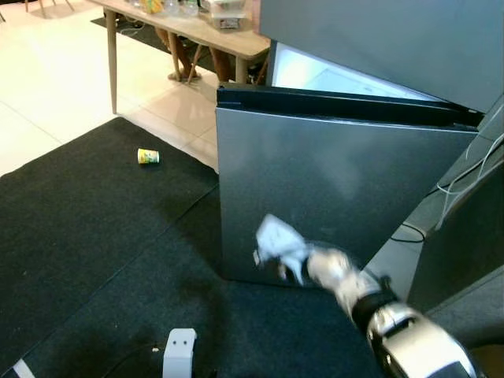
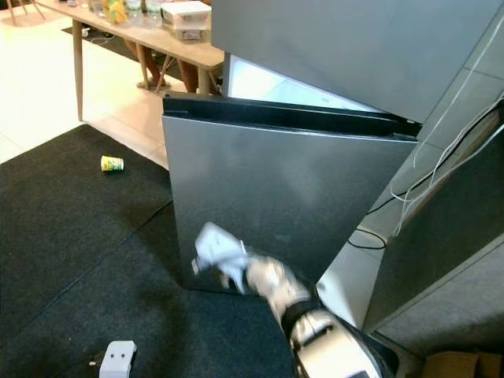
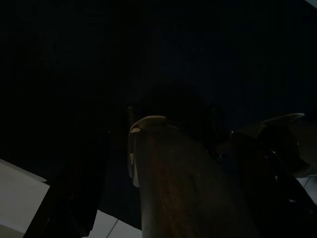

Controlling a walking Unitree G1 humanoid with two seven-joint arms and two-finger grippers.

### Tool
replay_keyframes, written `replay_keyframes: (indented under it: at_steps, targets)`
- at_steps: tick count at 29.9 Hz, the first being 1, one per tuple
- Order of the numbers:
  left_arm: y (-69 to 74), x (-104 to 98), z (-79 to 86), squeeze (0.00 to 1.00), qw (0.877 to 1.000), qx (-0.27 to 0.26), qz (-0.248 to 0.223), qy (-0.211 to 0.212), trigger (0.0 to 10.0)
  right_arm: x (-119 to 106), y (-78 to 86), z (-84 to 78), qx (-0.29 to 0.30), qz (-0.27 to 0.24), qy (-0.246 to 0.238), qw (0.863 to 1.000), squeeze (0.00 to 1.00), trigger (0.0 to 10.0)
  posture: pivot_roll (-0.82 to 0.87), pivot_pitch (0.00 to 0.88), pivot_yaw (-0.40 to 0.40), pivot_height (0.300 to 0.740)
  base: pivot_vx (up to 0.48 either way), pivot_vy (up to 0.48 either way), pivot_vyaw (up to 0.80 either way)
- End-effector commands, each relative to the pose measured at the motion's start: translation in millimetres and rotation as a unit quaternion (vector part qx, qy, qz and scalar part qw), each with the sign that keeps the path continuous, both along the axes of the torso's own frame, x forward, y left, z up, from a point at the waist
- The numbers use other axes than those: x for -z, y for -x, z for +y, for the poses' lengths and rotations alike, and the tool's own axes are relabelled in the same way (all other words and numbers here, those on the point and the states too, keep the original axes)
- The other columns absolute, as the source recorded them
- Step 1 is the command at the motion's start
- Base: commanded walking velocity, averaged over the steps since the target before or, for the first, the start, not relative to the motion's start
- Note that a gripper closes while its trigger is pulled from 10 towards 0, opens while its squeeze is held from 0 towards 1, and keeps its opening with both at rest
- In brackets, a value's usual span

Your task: Restocking fridge

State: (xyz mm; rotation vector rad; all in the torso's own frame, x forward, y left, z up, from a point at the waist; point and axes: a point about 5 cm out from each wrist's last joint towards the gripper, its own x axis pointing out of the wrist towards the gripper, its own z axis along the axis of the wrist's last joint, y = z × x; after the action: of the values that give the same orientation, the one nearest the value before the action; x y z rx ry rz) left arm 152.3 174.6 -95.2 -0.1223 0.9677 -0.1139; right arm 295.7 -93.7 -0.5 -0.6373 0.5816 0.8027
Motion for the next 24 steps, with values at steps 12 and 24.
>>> replay_keyframes:
  at_steps: [12, 24]
  targets:
    - [12.9, 5.0, 7.4, 0.0, 0.999, 0.006, 0.032, -0.014, 10.0, 83.0, 113.2, -103.1, 0.276, 0.18, 0.066, 0.942, 0.0, 10.0, 0.04, 0.08, -0.07, 0.74, 0.0, 0.0, 0.0]
    - [15.7, 6.3, 6.4, 0.0, 0.999, 0.028, 0.04, -0.021, 10.0, 94.1, 140.7, -111.0, 0.304, 0.193, 0.089, 0.929, 0.0, 10.0, 0.03, 0.076, -0.059, 0.74, 0.0, 0.0, 0.0]
